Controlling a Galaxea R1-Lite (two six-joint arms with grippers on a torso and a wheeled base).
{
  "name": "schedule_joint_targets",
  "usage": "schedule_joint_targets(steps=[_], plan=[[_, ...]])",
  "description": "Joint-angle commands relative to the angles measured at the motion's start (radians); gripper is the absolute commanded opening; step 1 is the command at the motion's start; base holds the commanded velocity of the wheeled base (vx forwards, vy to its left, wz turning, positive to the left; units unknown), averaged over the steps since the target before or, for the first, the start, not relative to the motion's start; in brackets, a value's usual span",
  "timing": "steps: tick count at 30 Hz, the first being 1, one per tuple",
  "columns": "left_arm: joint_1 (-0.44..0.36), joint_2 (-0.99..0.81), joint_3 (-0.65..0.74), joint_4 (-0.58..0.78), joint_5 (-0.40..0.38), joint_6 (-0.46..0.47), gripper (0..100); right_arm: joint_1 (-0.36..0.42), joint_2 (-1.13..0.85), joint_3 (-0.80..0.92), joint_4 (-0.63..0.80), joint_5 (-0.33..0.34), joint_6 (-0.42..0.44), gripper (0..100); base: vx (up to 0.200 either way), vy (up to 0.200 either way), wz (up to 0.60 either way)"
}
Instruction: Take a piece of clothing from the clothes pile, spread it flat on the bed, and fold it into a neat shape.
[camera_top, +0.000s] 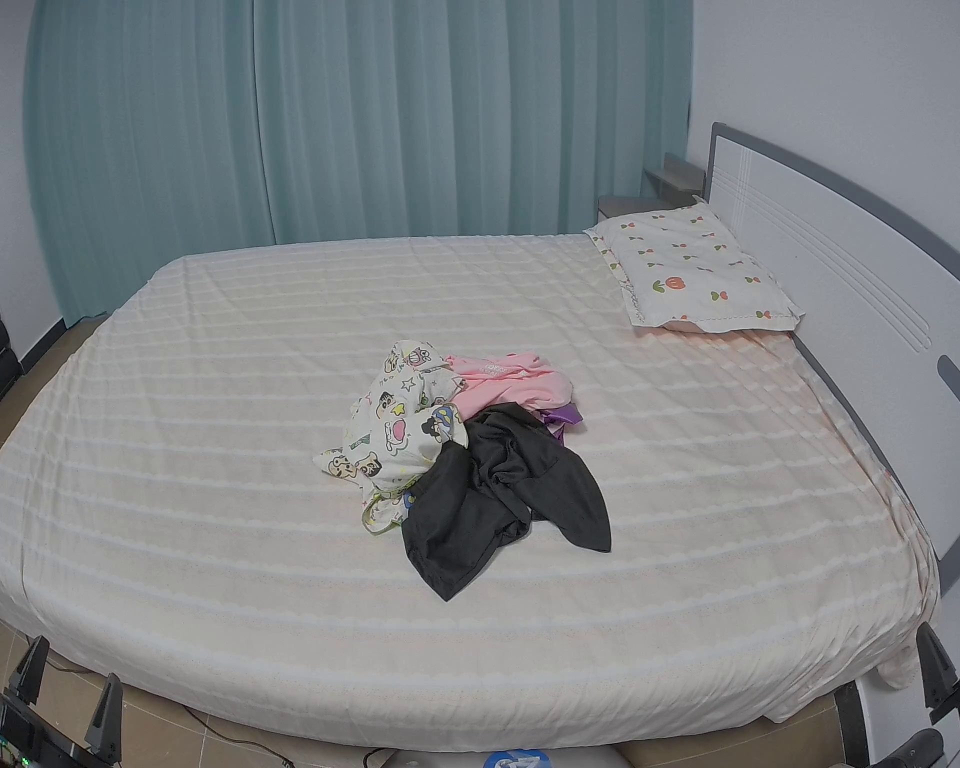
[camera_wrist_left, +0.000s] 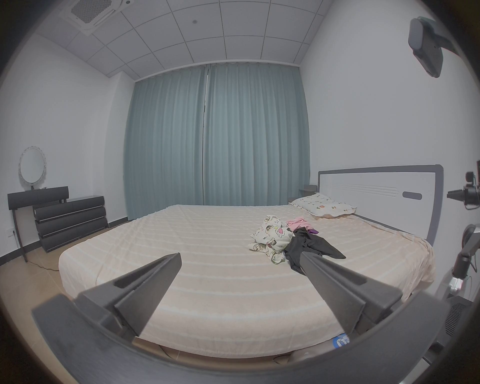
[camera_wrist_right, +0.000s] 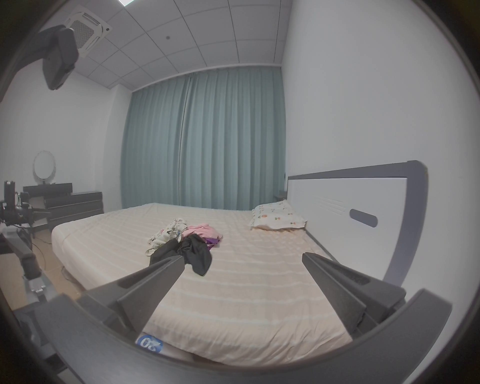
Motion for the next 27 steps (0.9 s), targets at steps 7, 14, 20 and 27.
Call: schedule_joint_targets(steps=[7,14,20,27], plan=[[0.0,-0.016,0.015,0.0,0.0,-0.001,100,0.115,1.118,-0.177,-0.322,0.134,0.158,100,0.0,0.0,0.0],[0.0,-0.016,0.015,0.0,0.0,-0.001,100,0.186,1.633,-0.289,-0.733,0.013,0.281,100,0.0,0.0,0.0],[0.0,-0.016,0.015,0.0,0.0,-0.001,100,0.275,1.931,-0.479,-0.848,-0.088,0.443,100,0.0,0.0,0.0],[0.0,-0.016,0.015,0.0,-0.001,-0.001,100,0.349,2.117,-0.631,-0.853,-0.159,0.491,100,0.0,0.0,0.0]])
